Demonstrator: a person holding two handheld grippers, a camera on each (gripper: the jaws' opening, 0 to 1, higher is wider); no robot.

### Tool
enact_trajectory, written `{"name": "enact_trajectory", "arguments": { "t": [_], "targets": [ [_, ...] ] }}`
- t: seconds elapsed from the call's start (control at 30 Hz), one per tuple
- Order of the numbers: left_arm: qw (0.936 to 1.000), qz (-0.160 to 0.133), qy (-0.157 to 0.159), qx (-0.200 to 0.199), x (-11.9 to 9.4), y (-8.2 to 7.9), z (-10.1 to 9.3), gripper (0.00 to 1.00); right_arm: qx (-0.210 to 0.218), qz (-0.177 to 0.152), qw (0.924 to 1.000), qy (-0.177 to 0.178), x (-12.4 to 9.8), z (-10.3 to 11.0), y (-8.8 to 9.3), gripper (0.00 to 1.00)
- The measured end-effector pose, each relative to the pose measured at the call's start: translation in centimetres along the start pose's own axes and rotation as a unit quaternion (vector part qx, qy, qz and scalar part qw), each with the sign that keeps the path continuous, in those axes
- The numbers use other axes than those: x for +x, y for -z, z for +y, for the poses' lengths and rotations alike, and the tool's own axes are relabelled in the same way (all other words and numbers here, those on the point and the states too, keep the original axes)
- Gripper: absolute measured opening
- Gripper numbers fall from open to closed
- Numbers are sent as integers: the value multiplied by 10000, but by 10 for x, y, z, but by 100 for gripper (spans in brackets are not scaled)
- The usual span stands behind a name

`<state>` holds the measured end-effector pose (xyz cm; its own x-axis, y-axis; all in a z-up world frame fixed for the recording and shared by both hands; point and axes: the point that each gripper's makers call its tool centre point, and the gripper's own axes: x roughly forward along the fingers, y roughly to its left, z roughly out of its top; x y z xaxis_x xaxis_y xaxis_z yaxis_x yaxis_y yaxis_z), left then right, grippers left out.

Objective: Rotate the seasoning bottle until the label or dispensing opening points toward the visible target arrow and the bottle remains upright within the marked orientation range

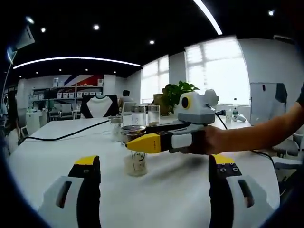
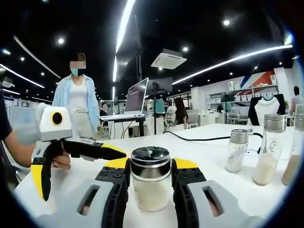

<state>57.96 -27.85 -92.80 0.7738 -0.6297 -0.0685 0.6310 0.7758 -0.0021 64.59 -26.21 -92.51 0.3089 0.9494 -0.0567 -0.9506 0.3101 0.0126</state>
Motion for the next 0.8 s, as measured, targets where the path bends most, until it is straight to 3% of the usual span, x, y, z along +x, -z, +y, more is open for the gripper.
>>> {"name": "enact_trajectory", "arguments": {
  "t": [0.07,0.1,0.4,0.53,0.67,0.8],
  "targets": [
    [10000,23,-32,46,0,1,1,100,96,-253,9996,78,-1,1,-8,46],
    [10000,16,-31,52,0,1,1,100,154,-280,9995,76,-2,1,-9,45],
    [9998,78,-26,179,-3,3,-3,100,127,-205,9993,277,-21,-1,-23,53],
    [9997,98,6,245,-4,1,-9,100,83,-127,9987,494,-32,-10,-25,54],
    [9993,144,101,321,-5,1,-18,100,38,-144,9970,762,-45,-16,-30,67],
    [9991,173,79,382,-7,2,-20,100,139,-274,9948,974,-57,-25,-36,67]
  ]
}}
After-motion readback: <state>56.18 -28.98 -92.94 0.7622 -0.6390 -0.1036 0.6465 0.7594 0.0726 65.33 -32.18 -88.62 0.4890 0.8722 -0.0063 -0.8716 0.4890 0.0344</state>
